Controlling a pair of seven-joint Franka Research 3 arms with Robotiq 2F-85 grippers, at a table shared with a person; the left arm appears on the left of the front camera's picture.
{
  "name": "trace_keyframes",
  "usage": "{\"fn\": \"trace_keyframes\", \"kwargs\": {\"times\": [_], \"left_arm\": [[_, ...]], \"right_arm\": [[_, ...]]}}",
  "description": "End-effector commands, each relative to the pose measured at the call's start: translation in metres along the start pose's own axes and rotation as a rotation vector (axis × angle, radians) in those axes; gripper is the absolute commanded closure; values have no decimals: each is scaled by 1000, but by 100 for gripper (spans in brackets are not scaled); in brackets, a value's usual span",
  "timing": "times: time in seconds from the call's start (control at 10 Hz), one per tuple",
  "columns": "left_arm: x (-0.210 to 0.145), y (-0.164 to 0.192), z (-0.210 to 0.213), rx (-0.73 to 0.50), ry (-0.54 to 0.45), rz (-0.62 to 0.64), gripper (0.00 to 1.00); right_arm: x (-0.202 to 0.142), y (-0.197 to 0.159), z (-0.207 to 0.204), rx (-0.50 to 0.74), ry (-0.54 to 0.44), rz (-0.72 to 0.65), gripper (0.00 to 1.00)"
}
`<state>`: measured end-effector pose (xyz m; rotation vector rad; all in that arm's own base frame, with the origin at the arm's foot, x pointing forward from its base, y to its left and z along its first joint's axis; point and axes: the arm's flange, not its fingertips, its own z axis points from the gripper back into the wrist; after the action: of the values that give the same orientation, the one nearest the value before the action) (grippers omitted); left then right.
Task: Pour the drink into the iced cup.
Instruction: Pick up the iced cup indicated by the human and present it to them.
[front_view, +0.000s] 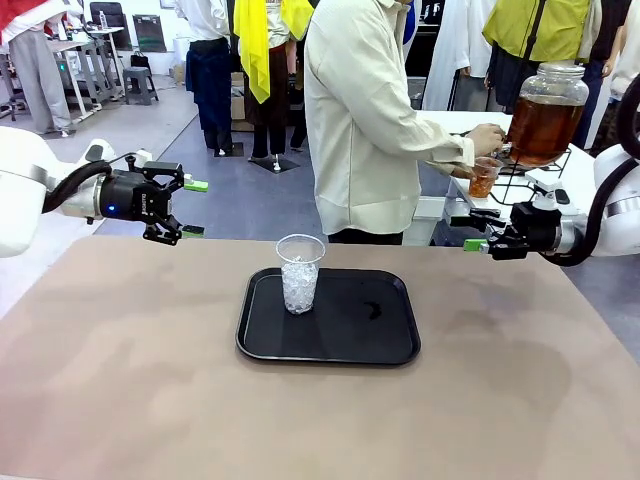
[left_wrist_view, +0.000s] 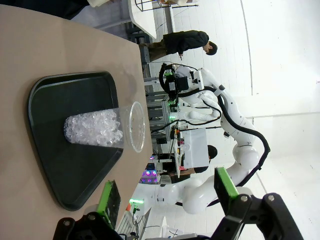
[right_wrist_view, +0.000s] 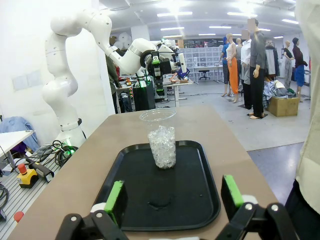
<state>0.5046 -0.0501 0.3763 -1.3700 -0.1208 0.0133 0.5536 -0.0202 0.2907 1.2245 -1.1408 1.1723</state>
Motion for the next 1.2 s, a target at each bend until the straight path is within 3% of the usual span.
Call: {"fn": "trace_keyframes", "kwargs": {"times": [0.0,1.1], "left_arm": [[0,-1,0,1,-1,-3,0],[0,-1,0,1,-1,-3,0]], "right_arm": [[4,0,-2,1,3,6,0],[4,0,-2,1,3,6,0]]}}
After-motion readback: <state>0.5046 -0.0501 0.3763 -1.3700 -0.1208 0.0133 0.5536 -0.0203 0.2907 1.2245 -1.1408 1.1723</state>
